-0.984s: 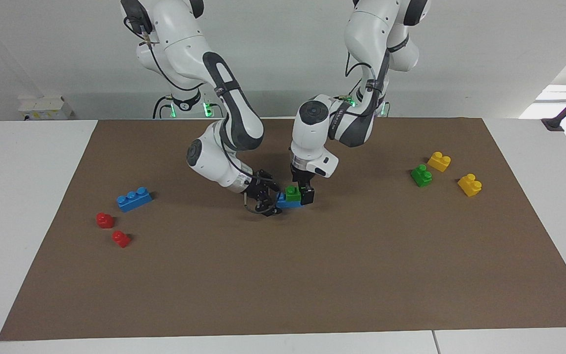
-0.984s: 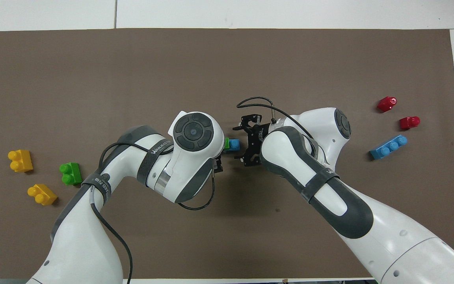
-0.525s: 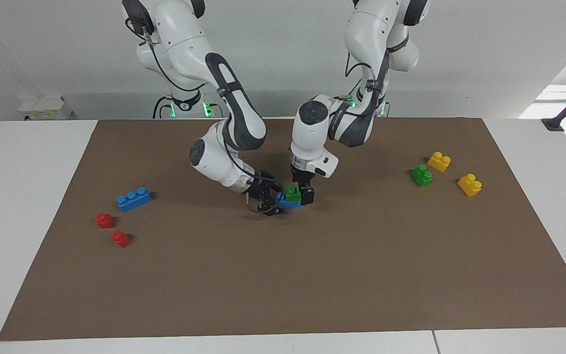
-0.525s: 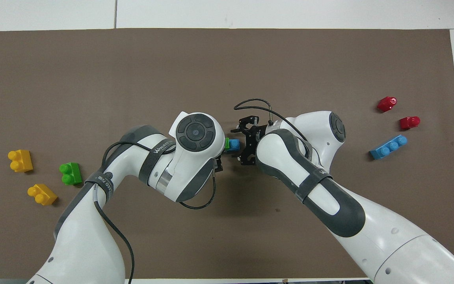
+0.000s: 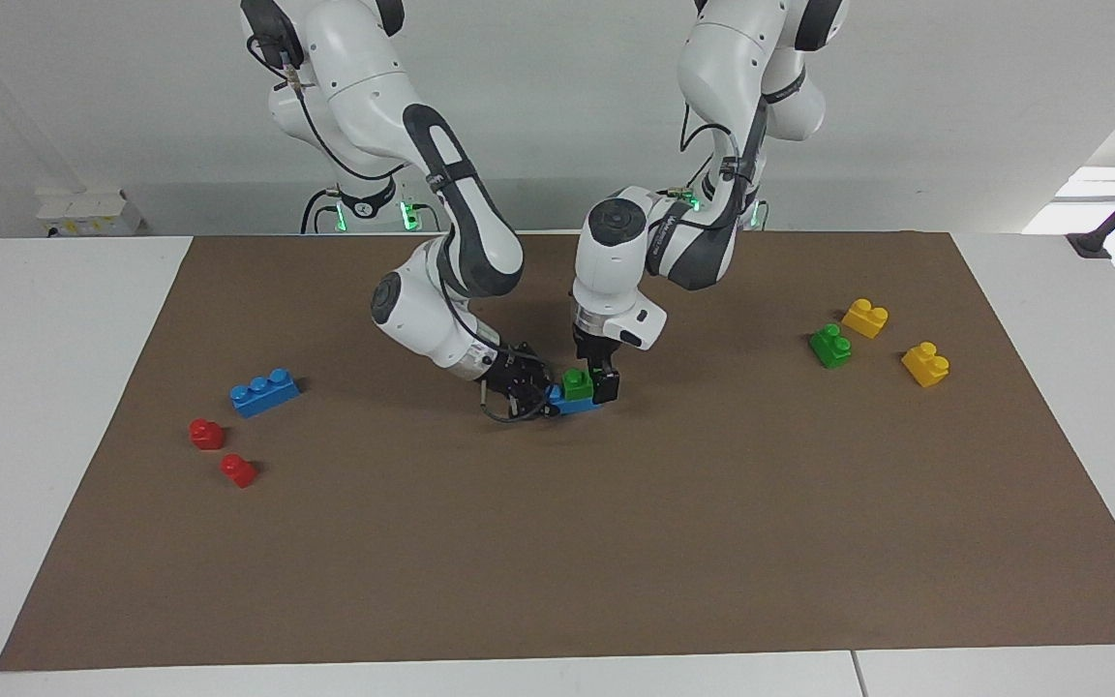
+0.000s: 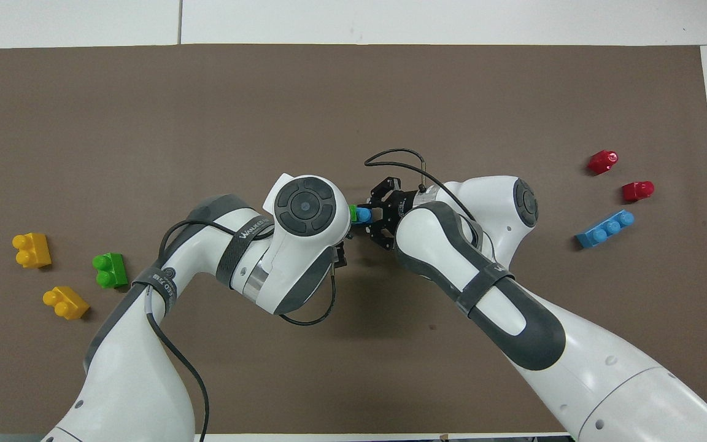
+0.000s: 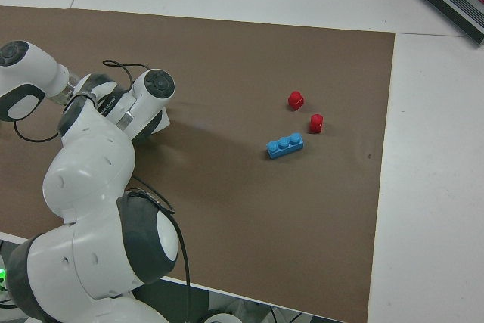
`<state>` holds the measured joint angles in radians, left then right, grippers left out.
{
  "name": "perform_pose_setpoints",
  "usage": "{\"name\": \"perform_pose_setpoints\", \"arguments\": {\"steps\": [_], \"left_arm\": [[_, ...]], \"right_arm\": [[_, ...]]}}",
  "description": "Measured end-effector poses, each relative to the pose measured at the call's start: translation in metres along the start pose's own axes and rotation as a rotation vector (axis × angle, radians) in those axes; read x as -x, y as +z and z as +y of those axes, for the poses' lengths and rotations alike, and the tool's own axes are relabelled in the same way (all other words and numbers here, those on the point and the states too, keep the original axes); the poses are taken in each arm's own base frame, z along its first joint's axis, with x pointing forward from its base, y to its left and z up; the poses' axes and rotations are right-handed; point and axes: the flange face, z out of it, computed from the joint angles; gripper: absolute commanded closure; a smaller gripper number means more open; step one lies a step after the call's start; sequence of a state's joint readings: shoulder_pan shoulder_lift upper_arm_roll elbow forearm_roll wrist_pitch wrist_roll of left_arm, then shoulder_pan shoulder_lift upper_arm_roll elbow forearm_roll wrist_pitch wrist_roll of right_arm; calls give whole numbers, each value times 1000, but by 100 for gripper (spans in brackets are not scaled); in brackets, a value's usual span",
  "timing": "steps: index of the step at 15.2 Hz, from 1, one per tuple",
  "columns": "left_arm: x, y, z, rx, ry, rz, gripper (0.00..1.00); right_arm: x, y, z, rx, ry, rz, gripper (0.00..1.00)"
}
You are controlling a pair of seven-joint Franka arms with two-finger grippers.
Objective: Remove green block with left arm and hold with right
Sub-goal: 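Pull the green block off the blue block with the left gripper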
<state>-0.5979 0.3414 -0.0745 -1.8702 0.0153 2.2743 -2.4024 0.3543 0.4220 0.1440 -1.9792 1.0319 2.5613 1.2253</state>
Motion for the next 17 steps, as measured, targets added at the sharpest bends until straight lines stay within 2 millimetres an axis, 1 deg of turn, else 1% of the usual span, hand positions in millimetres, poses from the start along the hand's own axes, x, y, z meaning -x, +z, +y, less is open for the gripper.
{"name": "perform_pose_setpoints", "arguments": {"steps": [1, 3, 4, 5, 7, 8, 9, 11, 17], "left_arm": [[0, 0, 0, 1, -1, 0, 2], [0, 0, 1, 1, -1, 0, 7], [0, 0, 1, 1, -1, 0, 12], [0, -2, 2, 7, -1, -1, 20], [0, -3, 3, 10, -1, -2, 43], [-1, -4, 5, 17, -2, -3, 65], [-1, -7, 8, 24, -3, -6, 79], [-2, -12, 14, 39, -7, -10, 100], [-2, -13, 14, 44, 6, -7, 100]], "right_arm": [[1, 1, 0, -5, -2, 2, 100], [2, 1, 1, -6, -3, 3, 100], [2, 1, 1, -6, -2, 3, 100], [1, 1, 1, -6, -2, 3, 100], [1, 1, 1, -8, -2, 4, 100], [1, 1, 1, -8, -3, 4, 100], [1, 1, 1, -7, -4, 4, 100], [1, 1, 1, -7, -8, 4, 100], [1, 1, 1, -7, -15, 5, 100]]}}
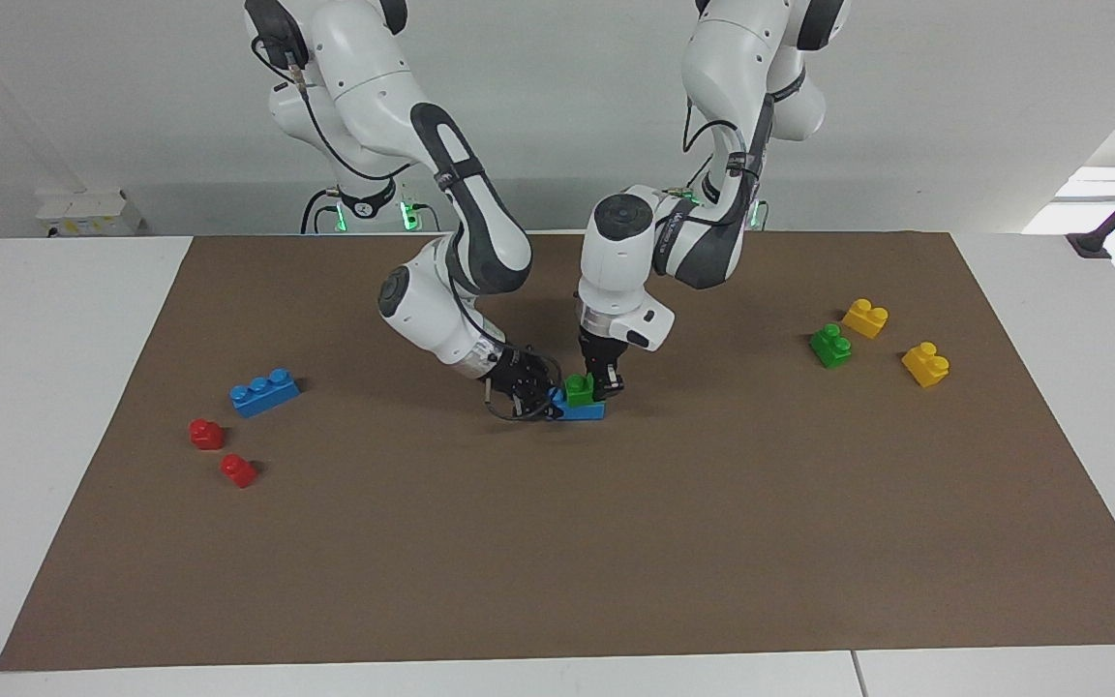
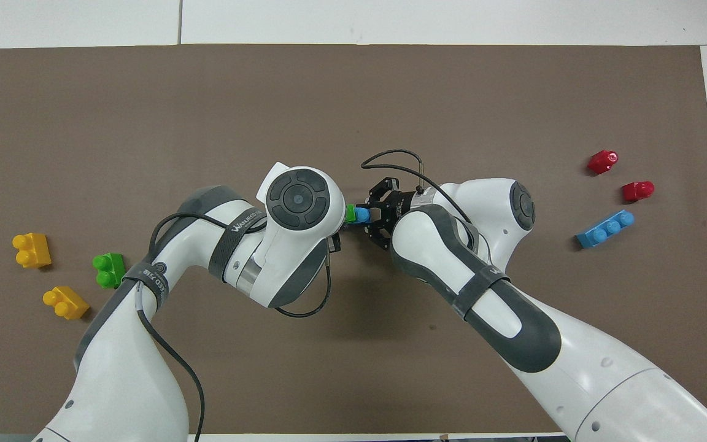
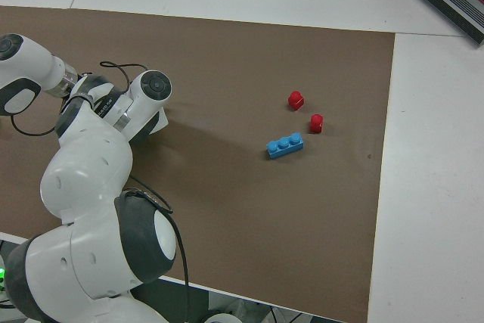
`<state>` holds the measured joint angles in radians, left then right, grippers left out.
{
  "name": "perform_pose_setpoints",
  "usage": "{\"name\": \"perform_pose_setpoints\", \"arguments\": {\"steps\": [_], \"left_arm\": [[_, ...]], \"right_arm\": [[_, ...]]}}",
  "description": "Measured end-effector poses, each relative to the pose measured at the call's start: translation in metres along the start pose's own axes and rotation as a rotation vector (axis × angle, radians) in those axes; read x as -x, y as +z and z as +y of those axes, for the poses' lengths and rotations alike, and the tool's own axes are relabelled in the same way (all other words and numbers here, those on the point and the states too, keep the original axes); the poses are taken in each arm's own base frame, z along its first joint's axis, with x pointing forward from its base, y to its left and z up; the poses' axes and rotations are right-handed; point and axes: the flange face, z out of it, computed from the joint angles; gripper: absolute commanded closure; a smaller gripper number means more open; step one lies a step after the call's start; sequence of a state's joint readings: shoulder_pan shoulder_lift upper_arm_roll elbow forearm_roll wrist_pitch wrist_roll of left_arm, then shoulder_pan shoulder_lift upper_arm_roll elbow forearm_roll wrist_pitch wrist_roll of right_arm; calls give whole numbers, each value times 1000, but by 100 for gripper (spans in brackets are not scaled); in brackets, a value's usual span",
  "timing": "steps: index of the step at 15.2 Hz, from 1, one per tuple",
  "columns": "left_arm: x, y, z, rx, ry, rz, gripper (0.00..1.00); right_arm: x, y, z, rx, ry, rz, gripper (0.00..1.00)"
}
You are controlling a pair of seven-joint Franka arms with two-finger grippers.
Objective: Remove green block with left arm and hold with right
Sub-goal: 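Pull the green block off the blue block with the left gripper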
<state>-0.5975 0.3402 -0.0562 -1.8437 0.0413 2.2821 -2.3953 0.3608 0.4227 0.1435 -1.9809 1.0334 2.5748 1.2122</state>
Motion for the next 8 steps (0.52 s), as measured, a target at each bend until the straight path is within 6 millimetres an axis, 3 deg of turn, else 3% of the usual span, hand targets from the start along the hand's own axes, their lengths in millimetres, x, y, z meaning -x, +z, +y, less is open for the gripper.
{"name": "perform_pose_setpoints", "arguments": {"steps": [4, 8], "left_arm": [[0, -4, 1, 4, -1, -4, 100], [-4, -34, 2, 25, -19, -23, 100]], "right_arm": [[1, -1, -1, -3, -2, -1, 100], [7, -4, -7, -30, -7, -2, 100]]}}
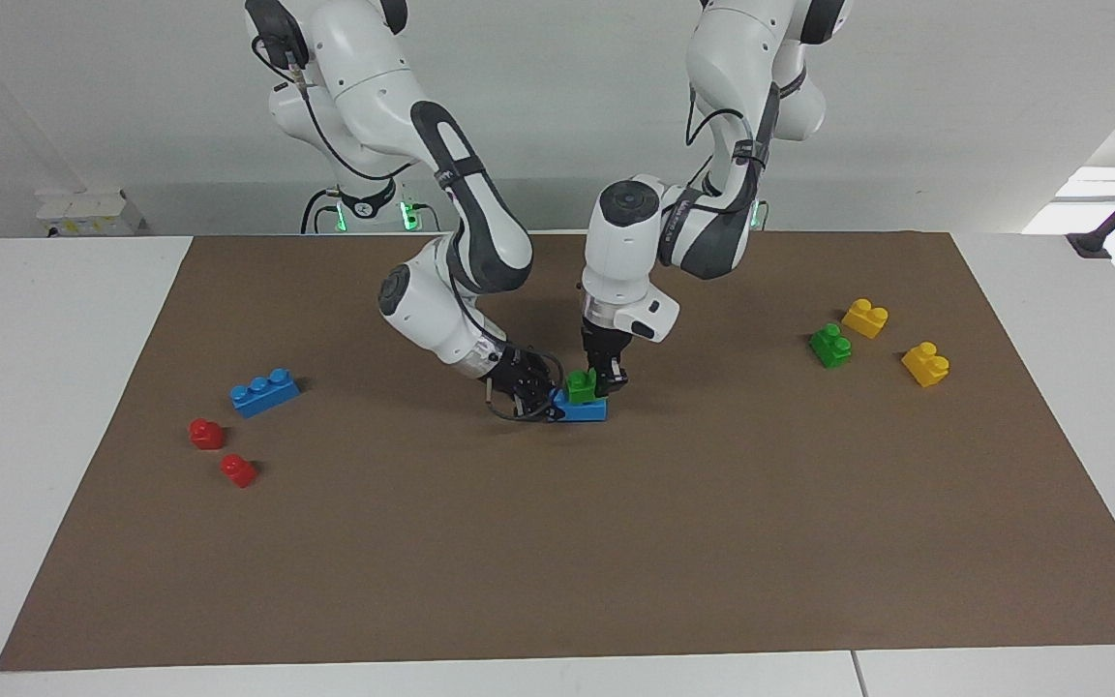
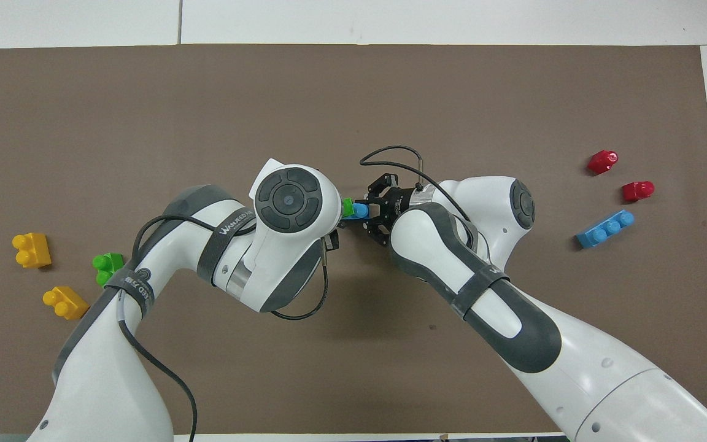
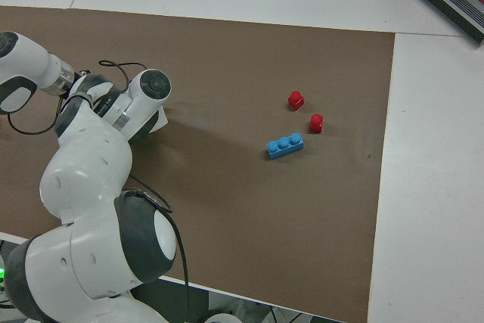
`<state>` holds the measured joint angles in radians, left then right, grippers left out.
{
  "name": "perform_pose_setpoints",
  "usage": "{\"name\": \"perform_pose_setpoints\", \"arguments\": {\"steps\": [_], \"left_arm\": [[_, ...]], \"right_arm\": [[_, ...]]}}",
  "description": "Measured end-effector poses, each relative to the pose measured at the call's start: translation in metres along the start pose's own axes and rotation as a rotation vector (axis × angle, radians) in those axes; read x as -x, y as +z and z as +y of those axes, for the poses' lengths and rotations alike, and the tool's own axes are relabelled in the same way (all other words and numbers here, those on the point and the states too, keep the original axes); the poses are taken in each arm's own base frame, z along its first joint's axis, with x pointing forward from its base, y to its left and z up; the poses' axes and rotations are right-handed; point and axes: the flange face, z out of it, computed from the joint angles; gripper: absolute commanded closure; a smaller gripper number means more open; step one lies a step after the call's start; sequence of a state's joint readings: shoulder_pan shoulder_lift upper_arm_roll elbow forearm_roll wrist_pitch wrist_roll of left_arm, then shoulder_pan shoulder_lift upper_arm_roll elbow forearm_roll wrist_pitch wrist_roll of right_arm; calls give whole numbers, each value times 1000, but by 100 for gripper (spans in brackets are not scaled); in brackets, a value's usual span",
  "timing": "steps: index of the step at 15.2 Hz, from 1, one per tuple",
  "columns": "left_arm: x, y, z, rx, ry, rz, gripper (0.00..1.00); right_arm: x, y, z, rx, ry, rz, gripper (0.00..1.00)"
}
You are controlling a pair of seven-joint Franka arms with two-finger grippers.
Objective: Remove green block with left arm and hold with right
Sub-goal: 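Pull the green block off the blue block with the left gripper, then carry the green with the left gripper while the right gripper carries the blue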
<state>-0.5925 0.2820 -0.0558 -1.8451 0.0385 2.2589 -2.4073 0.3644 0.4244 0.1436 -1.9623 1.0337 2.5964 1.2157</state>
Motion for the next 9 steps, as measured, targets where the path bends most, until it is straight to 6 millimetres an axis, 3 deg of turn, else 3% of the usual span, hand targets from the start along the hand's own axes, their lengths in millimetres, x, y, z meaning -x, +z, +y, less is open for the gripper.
{"name": "perform_pose_setpoints", "arguments": {"steps": [5, 7, 9], "left_arm": [[-12, -39, 1, 8, -18, 2, 100], [-25, -43, 10, 6, -10, 10, 100], [-47, -40, 24, -7, 40, 30, 100]], "right_arm": [[5, -12, -16, -37, 2, -13, 100], [-4, -32, -31, -41, 16, -29, 100], [-28, -67, -51, -13, 8, -32, 100]]}}
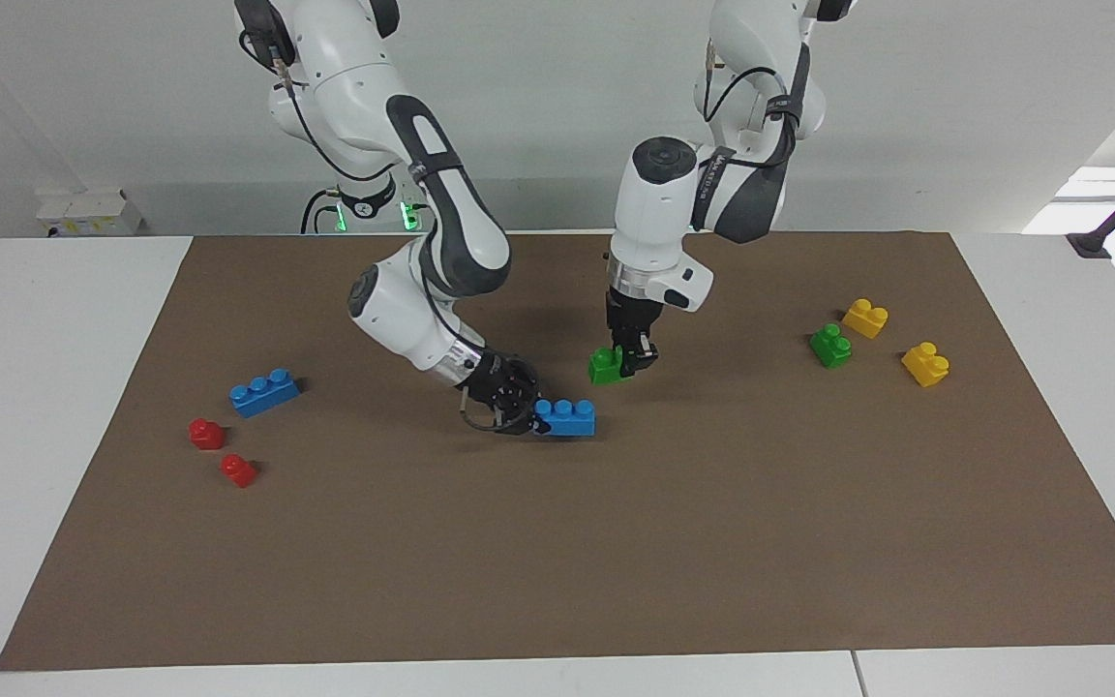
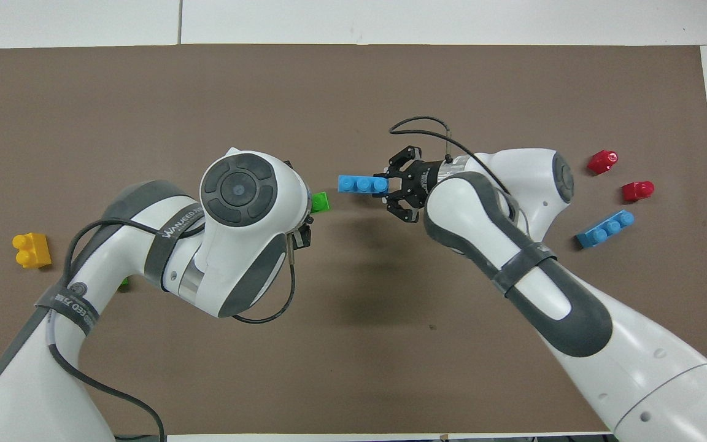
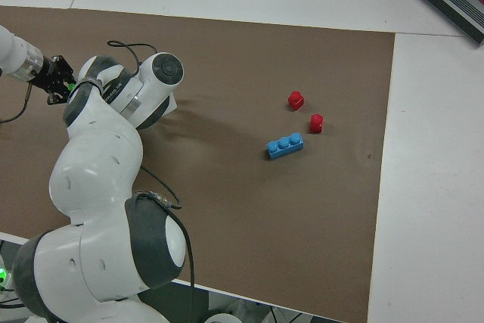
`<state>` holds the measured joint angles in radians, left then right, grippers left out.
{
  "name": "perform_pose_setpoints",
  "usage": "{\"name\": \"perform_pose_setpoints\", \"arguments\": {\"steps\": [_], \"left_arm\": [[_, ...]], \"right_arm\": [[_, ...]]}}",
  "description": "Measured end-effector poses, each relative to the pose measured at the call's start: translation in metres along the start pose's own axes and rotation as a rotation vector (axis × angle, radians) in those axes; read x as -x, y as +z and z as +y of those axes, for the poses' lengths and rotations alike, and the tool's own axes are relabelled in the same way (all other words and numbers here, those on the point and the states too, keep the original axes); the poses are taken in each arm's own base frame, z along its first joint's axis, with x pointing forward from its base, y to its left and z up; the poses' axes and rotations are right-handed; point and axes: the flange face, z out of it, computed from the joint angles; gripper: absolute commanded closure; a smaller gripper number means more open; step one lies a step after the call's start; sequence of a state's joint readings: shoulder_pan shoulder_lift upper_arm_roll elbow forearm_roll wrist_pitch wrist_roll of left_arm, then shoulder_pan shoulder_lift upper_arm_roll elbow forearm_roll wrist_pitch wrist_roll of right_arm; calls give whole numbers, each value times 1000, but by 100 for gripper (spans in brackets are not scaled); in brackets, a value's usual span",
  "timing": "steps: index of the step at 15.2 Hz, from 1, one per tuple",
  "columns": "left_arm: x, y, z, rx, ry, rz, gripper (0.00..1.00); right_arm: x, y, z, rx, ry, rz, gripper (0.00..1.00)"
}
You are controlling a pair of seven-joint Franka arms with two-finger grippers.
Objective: Remove green block with left arm and hold with right
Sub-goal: 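Carry the green with the left gripper while the right gripper carries the blue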
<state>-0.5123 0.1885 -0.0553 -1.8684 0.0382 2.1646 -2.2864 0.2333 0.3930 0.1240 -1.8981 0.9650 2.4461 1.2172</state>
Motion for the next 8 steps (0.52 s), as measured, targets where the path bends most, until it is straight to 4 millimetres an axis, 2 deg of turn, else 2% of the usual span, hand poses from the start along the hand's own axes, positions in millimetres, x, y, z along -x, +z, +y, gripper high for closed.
{"name": "perform_pose_setpoints", "arguments": {"steps": [4, 6, 8], "left_arm": [[-69, 16, 36, -31, 163, 33, 100], [-108, 21, 55, -42, 255, 41, 100], [-144, 23, 71, -49, 339, 44, 100]], "right_arm": [[-69, -81, -33, 63, -12, 9, 100], [-105, -109, -37, 86, -25, 21, 100], [-127, -125, -38, 99, -37, 30, 100]]}}
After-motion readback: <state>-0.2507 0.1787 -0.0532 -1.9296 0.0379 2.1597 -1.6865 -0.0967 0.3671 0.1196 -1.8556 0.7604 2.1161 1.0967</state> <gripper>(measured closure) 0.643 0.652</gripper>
